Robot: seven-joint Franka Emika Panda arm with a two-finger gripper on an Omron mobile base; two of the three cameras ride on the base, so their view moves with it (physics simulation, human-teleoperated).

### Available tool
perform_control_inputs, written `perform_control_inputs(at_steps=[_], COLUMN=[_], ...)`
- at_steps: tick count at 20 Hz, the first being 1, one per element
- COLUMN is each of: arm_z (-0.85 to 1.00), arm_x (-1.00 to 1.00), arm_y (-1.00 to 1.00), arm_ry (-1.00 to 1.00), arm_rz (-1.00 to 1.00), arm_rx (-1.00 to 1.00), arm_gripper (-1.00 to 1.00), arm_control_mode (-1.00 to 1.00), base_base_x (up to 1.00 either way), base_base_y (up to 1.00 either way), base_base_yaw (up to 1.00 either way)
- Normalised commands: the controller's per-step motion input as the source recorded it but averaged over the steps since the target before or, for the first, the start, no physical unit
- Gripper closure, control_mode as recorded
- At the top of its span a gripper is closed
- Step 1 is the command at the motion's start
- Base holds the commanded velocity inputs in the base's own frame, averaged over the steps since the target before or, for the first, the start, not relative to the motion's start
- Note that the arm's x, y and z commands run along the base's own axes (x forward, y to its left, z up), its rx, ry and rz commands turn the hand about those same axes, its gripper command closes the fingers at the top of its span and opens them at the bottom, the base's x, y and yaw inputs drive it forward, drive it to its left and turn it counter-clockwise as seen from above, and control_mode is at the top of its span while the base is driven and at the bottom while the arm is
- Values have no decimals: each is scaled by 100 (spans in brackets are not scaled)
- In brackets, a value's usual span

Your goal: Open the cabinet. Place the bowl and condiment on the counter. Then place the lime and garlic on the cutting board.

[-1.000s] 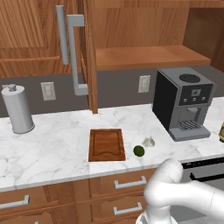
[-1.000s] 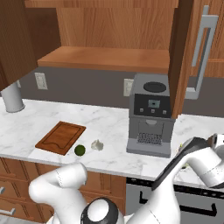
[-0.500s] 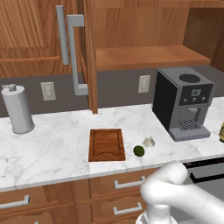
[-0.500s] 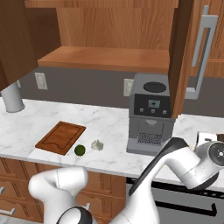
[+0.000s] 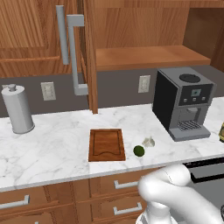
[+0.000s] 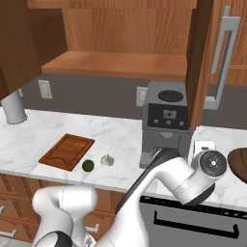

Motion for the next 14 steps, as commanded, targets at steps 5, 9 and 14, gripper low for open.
perform_control_inputs(at_steps=[5,9,14], arm_z=[12,9,9], arm_x=[0,0,0], arm_y=[52,50,50], arm_ry=[0,0,0], arm_rz=[10,11,13], arm_rx=[-8,-8,-8], arm_gripper=[-100,-100,-100], arm_control_mode=[-100,-100,-100], base_base_x=[0,0,0], base_base_y=[0,0,0], base_base_yaw=[0,0,0])
